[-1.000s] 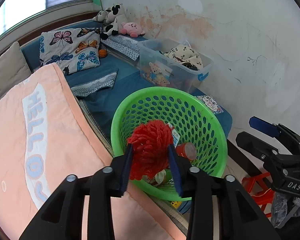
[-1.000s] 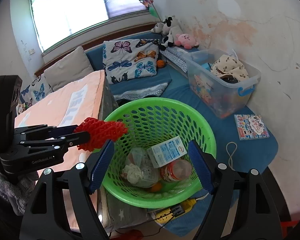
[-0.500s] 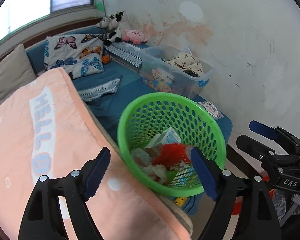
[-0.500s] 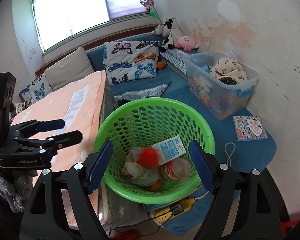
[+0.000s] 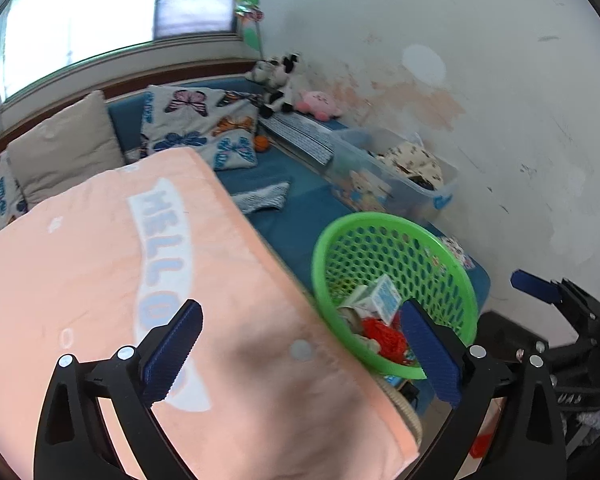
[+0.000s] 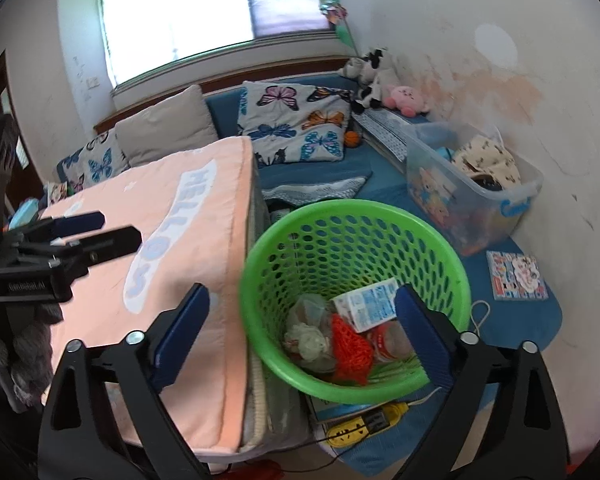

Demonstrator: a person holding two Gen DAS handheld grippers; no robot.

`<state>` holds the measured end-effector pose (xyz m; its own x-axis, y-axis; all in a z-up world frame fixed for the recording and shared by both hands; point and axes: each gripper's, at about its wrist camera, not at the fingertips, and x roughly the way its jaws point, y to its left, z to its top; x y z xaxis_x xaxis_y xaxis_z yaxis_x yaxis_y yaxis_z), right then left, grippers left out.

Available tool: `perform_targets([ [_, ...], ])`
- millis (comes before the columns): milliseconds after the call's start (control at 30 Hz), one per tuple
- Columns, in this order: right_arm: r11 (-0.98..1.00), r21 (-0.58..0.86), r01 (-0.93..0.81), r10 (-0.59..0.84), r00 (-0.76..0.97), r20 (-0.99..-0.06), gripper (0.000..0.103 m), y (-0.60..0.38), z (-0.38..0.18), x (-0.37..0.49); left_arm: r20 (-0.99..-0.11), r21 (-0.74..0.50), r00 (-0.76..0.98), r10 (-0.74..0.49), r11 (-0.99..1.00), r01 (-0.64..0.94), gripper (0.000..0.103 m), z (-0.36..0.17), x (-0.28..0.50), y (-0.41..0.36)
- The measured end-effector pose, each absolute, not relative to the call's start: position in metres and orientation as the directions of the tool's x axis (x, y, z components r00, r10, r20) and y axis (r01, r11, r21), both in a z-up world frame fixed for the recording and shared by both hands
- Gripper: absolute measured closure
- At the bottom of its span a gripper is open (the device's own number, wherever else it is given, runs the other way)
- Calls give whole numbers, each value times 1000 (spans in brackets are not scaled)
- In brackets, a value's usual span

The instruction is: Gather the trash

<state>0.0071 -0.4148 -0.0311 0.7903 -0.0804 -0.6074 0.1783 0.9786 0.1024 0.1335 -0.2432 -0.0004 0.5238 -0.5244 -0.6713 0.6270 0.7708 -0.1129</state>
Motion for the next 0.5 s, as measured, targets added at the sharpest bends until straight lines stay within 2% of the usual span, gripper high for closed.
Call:
perform_targets([
  [500,996,34,85,-50,812,-582,4,-353,-35,9,-666,-117,640,-384,901,418,7,5,143,-141],
])
